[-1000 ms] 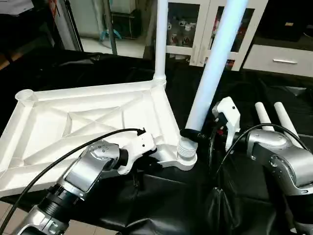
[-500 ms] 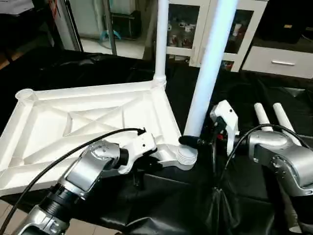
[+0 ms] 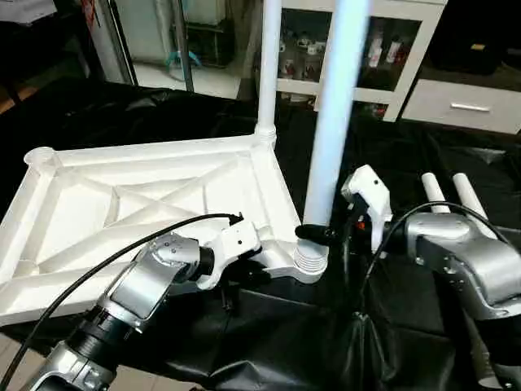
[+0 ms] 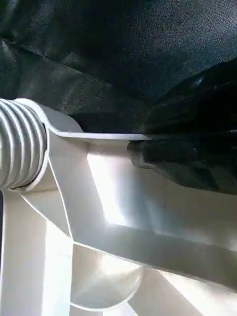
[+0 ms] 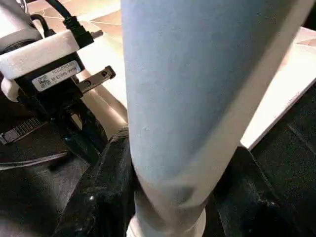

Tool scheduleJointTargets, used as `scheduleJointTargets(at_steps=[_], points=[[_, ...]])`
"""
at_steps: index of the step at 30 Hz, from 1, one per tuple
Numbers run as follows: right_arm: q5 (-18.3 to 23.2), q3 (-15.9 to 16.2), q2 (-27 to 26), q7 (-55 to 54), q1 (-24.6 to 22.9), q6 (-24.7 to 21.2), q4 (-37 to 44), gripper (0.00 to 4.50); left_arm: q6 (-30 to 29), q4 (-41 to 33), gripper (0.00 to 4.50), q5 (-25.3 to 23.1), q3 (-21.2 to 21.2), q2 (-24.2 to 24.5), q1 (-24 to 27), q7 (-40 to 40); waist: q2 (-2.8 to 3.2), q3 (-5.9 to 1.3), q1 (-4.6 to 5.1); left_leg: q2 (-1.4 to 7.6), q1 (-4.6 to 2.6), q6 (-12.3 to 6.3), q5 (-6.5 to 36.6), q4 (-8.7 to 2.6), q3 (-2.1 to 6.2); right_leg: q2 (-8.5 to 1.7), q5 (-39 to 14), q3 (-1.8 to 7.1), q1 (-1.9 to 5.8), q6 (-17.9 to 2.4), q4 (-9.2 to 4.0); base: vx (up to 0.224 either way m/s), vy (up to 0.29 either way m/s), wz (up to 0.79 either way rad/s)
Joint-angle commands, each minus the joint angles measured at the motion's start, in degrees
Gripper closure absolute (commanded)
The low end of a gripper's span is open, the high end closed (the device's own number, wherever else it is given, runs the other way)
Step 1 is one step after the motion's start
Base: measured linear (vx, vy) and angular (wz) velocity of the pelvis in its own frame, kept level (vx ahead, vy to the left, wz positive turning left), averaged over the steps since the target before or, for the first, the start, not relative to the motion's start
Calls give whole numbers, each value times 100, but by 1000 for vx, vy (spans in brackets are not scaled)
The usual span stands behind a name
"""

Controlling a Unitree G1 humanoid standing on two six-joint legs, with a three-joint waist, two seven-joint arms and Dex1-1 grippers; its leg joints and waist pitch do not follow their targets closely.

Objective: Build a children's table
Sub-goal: Insert table leg to table base

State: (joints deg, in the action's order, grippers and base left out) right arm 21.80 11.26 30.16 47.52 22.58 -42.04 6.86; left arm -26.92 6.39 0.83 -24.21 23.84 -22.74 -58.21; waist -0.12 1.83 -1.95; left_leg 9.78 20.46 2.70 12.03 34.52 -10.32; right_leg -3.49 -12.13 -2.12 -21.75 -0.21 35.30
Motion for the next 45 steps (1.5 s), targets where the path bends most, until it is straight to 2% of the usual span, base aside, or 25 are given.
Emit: scheduleJointTargets(at_steps=[1,2,6,10,13,14,17,22,31,32,36,37,38,39,43,45], points=[[-120,303,-28,6,-88,-130,-261,267,68,97,450,179,118,-133,133,150,-121,-199,-23,337,-26,-182,795,-437,125,-481,-1358,262,171,-1100,-456,0,0,0],[-144,362,-44,21,-75,-108,-367,267,73,99,450,170,109,-125,133,140,-100,-202,-25,342,-39,-126,882,-446,134,-477,-1439,263,166,-1076,-461,0,0,0],[-210,417,-113,38,-60,-57,-551,267,88,98,450,156,104,-116,134,134,-118,-194,-6,343,-53,-36,1110,-465,139,-480,-1573,269,156,-1049,-486,0,0,0],[-75,271,-264,26,-65,-141,-660,267,93,93,450,142,117,-120,138,129,-131,-191,5,342,-47,-7,1205,-482,154,-485,-1774,272,157,-995,-504,0,0,0],[98,76,-408,-20,-47,-212,-773,267,106,94,450,133,121,-120,138,135,-134,-200,2,341,-56,-3,1199,-479,147,-480,-1679,273,150,-1033,-502,0,0,0],[216,-92,-496,-89,-25,-263,-861,267,112,98,450,131,129,-121,135,137,-115,-197,-1,343,-54,-6,1180,-485,152,-479,-1641,274,151,-1049,-496,0,0,0],[341,-316,-577,-165,-11,-311,-995,267,120,103,450,119,138,-122,133,147,-122,-198,1,339,-55,5,1205,-486,147,-476,-1662,270,148,-1059,-503,0,0,0],[300,-393,-518,-120,-109,-289,-983,268,138,98,450,102,158,-116,143,156,-122,-193,-6,344,-54,16,1210,-492,144,-478,-1683,273,144,-1034,-509,0,0,0],[527,-997,-710,-453,-539,-80,-760,268,197,177,450,105,258,-209,93,312,-125,-180,-21,349,-55,28,1312,-521,150,-487,-1843,274,128,-970,-540,0,0,0],[547,-1037,-756,-494,-626,-65,-711,268,200,195,450,109,271,-223,82,325,-100,-174,-20,350,-55,43,1350,-526,153,-486,-1885,277,123,-950,-547,0,0,0],[574,-1154,-934,-622,-904,46,-622,268,212,235,450,106,280,-250,46,333,-118,-167,-16,352,-55,57,1467,-539,158,-502,-2135,282,108,-858,-583,0,0,0],[581,-1191,-990,-676,-986,100,-609,268,215,241,450,106,284,-251,38,333,-86,-161,-12,348,-63,74,1519,-544,158,-491,-2183,282,96,-843,-596,0,0,0],[579,-1209,-1029,-718,-1072,174,-592,268,219,251,450,104,291,-255,28,335,-94,-163,-17,350,-55,76,1522,-546,162,-494,-2189,286,100,-824,-592,0,0,0],[561,-1204,-1066,-760,-1198,258,-540,268,226,259,450,103,300,-250,19,330,-60,-161,-23,351,-58,87,1536,-552,170,-496,-2193,285,94,-824,-589,0,0,0],[443,-1099,-1051,-779,-1408,418,-384,268,243,284,450,91,314,-247,4,331,-63,-154,-11,354,-59,97,1633,-568,175,-488,-2224,281,87,-788,-600,0,0,0],[283,-971,-998,-772,-1547,554,-242,268,254,304,450,74,332,-256,-3,338,-60,-141,-7,350,-54,114,1756,-572,179,-498,-2460,290,74,-721,-631,0,0,0]])
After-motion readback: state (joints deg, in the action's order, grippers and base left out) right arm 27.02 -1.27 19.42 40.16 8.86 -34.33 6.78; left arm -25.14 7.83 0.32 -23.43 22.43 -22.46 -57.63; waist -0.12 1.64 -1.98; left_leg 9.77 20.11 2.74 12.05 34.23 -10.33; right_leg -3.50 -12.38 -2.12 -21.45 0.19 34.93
